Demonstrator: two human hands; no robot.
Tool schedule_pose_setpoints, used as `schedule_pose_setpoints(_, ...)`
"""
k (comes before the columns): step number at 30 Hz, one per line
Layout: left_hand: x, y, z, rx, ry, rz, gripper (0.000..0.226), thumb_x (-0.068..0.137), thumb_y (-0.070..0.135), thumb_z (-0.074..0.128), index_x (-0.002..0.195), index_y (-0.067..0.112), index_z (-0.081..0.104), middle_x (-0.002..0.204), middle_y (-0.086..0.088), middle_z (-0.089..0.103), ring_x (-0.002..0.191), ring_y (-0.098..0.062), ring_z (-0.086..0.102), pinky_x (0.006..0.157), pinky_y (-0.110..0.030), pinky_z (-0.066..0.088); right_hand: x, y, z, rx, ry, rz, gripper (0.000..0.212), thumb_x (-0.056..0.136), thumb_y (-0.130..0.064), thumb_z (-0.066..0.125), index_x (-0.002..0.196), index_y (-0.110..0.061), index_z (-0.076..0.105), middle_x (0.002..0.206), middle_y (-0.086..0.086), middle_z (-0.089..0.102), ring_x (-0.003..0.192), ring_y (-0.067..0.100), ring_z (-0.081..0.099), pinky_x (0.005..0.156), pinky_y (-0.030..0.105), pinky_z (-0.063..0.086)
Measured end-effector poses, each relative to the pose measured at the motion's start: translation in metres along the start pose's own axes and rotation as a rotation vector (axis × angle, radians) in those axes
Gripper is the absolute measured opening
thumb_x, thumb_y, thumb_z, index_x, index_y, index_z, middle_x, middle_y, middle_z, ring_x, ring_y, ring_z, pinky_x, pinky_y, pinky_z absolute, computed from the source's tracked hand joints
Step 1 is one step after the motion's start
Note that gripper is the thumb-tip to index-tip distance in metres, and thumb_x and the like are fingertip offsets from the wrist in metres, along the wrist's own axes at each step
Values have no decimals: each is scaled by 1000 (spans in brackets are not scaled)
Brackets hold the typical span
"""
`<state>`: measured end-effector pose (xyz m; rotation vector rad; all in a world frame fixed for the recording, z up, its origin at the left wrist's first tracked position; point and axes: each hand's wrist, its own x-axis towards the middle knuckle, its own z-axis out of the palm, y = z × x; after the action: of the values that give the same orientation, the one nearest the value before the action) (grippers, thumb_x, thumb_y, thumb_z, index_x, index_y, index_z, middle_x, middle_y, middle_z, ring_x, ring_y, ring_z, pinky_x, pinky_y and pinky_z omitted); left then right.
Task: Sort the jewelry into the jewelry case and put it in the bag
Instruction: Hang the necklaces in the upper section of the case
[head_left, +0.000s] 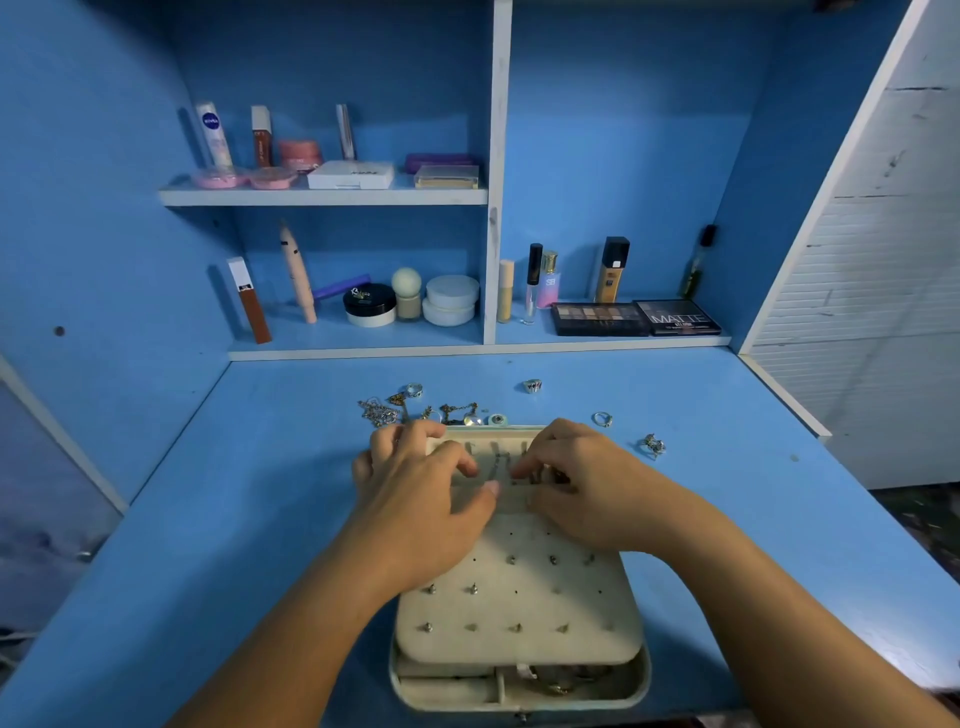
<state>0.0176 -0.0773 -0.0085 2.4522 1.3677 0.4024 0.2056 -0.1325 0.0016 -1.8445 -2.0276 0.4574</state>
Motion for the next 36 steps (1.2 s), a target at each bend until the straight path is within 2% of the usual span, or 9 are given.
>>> schedule_pose_setpoints(8, 3, 7, 0, -99, -160, -40, 27, 87, 61, 46, 93, 36, 55, 150, 11, 20, 134, -11, 1, 112, -41, 7, 4, -8, 14, 27, 14, 80, 22, 88, -34, 47, 95, -22, 64, 104, 0, 48, 108, 18, 39, 98, 32, 34)
schedule_pose_setpoints(11, 6, 6, 1, -119, -166, -54, 22, 91, 56, 47, 92, 36, 57, 150, 13, 20, 136, -14, 3, 112, -41, 7, 8, -8, 17, 18, 7, 123, 51, 72, -53, 26, 89, -23, 64, 103, 0, 51, 109, 20, 40, 100, 36, 33)
schedule_pose_setpoints(13, 6, 3, 5, -130, -132, -56, 20, 93, 51, 47, 91, 36, 60, 149, 13, 23, 137, -15, 7, 113, -42, 10, 10, -6, 17, 23, 11, 118, 54, 71, -52, 24, 85, -19, 65, 102, 1, 54, 106, 21, 43, 97, 37, 37)
schedule_pose_setpoints(16, 5, -8, 9, -262, 13, -32, 13, 96, 38, 50, 94, 37, 62, 139, 13, 36, 135, -14, 24, 111, -36, 22, 11, -3, 9, 68, 40, 96, 24, 87, -26, 46, 92, -19, 69, 101, -1, 52, 96, 14, 49, 82, 20, 41)
schedule_pose_setpoints(19, 1, -24, 5, -380, 124, -8, 16, 94, 26, 55, 106, 37, 59, 129, 21, 38, 126, -2, 38, 98, -23, 33, 24, 0, -7, 23, 102, 63, 20, 90, -16, 51, 103, -19, 67, 95, -8, 47, 83, 9, 48, 66, 11, 33)
schedule_pose_setpoints(23, -5, -45, 0, -344, -48, 94, 46, 95, 38, 53, 140, 38, 43, 148, 32, 24, 138, 7, 24, 111, -29, 32, 62, 9, -17, -68, 102, 59, 21, 92, -16, 50, 108, -18, 64, 100, -2, 53, 85, 13, 51, 73, 20, 38)
schedule_pose_setpoints(28, -15, -52, 4, -230, -184, 228, 78, 80, 70, 34, 150, 33, 30, 153, 38, -9, 143, 10, 4, 118, -26, 17, 111, 10, -17, -132, 3, 92, 24, 94, -19, 51, 111, -14, 67, 112, 2, 65, 95, 17, 58, 81, 24, 45)
schedule_pose_setpoints(31, -18, -53, 7, -216, -160, 234, 79, 78, 72, 27, 149, 36, 30, 152, 38, -12, 143, 4, 10, 116, -28, 21, 132, 5, -11, -270, -90, 91, 23, 92, -23, 56, 107, -12, 70, 110, 3, 67, 104, 22, 59, 89, 32, 49)
schedule_pose_setpoints(36, -19, -57, 12, -234, -120, 257, 68, 80, 68, 29, 142, 40, 38, 157, 29, 1, 141, -4, 22, 113, -34, 28, 153, 1, -7, -378, -163, 105, 22, 90, -21, 58, 97, -4, 71, 103, 11, 68, 98, 27, 63, 77, 31, 51)
